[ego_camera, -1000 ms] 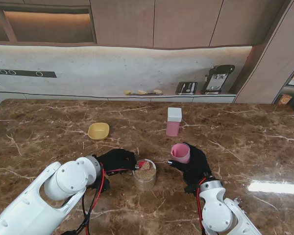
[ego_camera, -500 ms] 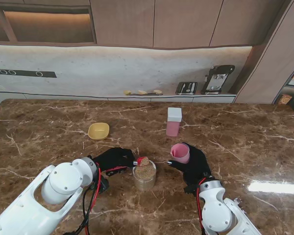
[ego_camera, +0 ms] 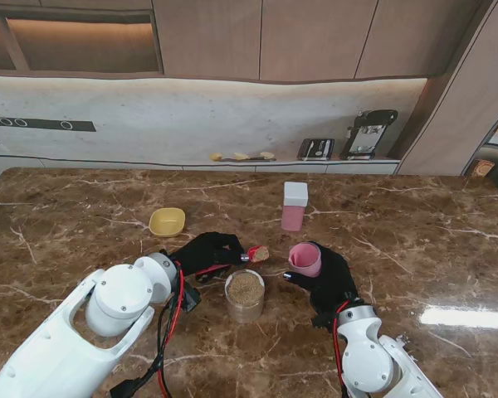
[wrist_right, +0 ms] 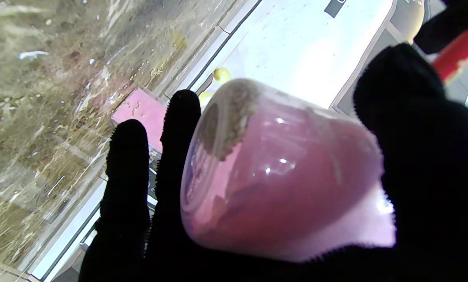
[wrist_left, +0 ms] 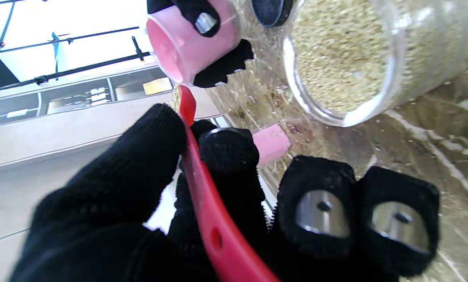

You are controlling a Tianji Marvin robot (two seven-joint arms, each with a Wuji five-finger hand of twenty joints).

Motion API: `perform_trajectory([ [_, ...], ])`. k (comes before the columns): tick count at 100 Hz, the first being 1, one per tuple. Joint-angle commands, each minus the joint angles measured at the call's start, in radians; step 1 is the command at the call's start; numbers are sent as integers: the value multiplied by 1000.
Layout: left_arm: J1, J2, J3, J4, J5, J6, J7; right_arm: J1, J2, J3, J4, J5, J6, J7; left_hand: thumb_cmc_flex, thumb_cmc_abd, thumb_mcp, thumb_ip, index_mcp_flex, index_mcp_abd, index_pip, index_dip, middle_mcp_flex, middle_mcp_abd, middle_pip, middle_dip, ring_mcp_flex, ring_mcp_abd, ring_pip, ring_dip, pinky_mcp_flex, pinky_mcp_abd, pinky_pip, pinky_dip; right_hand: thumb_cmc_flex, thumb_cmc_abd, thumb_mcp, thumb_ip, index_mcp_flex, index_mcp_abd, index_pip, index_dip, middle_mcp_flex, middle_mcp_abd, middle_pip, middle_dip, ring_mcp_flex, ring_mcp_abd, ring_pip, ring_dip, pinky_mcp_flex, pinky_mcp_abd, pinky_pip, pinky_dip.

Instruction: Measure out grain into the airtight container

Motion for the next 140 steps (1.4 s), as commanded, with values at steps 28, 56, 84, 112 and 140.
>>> perform_trajectory([
  [28,-121,-36,91,44,-37,26,30,-7,-2,2,7,-1,-6,7,70,48,14,16,9,-69,15,9,77,-9,7,18,28,22,79,5,41,14,138,5,40,206,154,-39,56,-82,12,-2,3,-28,0,-16,-11,-13,3,13,-4,-7,4,7],
  [56,-193,-55,168,106,-47,34,46,-8,-2,4,7,2,-11,10,72,47,14,16,9,-68,15,9,77,-8,7,19,28,24,79,5,41,16,138,6,39,208,154,-39,56,-81,13,-3,3,-27,0,-16,-11,-12,3,13,-5,-6,3,7],
  [84,-237,-62,223,140,-37,25,43,-8,-3,6,7,1,-13,6,73,48,14,15,9,-64,14,9,77,-4,6,19,28,26,78,5,41,19,137,6,39,207,153,-39,57,-79,13,-3,3,-28,0,-15,-10,-13,3,13,-5,-6,3,7],
  [112,-265,-49,267,150,80,-16,31,-9,-2,6,5,2,-12,8,70,47,13,15,9,-71,14,10,77,-10,6,20,28,21,78,5,42,18,137,7,40,207,153,-39,57,-80,13,-3,3,-28,-1,-15,-11,-11,2,13,-4,-5,4,7],
  [140,-294,-29,312,154,241,-88,21,-10,-1,6,4,1,-11,11,63,44,21,14,12,-76,14,11,77,-13,9,21,28,19,80,5,42,11,139,7,39,208,153,-39,56,-80,13,-3,4,-28,0,-15,-10,-13,3,13,-5,-6,3,7],
])
